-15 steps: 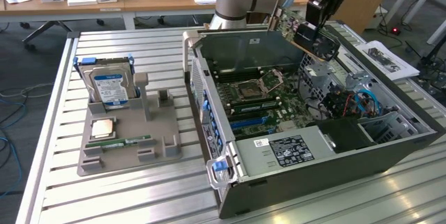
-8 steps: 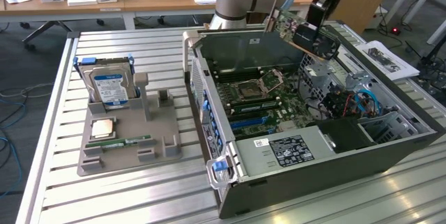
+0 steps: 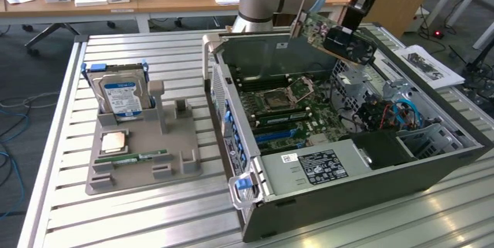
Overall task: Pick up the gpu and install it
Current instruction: 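Insert the gpu into the slot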
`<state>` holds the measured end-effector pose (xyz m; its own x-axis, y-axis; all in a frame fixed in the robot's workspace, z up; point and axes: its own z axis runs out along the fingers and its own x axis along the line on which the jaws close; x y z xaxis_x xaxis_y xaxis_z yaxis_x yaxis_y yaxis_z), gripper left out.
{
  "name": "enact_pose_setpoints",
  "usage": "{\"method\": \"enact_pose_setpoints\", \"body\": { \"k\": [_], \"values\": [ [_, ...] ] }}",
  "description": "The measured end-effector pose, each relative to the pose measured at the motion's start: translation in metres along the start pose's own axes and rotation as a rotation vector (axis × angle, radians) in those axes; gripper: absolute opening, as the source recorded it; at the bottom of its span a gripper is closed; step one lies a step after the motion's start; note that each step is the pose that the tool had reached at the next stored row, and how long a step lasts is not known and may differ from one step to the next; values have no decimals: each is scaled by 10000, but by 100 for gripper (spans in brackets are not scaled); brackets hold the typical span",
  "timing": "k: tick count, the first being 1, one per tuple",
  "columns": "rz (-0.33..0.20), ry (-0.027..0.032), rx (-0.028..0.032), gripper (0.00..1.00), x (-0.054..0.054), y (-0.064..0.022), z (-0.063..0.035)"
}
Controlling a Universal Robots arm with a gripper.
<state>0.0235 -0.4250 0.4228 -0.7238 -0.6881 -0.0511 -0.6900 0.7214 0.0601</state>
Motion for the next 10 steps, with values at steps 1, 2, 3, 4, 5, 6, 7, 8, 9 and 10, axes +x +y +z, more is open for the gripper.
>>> {"method": "enact_pose_setpoints", "body": {
  "k": [1, 2, 3, 4, 5, 6, 7, 8, 9, 10],
  "values": [
    [-148, 9, -8, 27, 0, 0, 0],
    [-298, 17, -15, 27, 0, 0, 0],
    [-448, 26, -23, 27, 0, 0, 0],
    [-598, 36, -31, 27, 0, 0, 0],
    [-760, 45, -39, 27, 0, 0, 0],
    [-911, 54, -47, 27, 0, 0, 0],
    [-1060, 63, -55, 27, 0, 0, 1],
    [-1213, 72, -63, 27, 0, 0, 1],
    [-1366, 81, -71, 27, 0, 0, 1],
    [-1521, 91, -78, 27, 0, 0, 0]
  ]
}}
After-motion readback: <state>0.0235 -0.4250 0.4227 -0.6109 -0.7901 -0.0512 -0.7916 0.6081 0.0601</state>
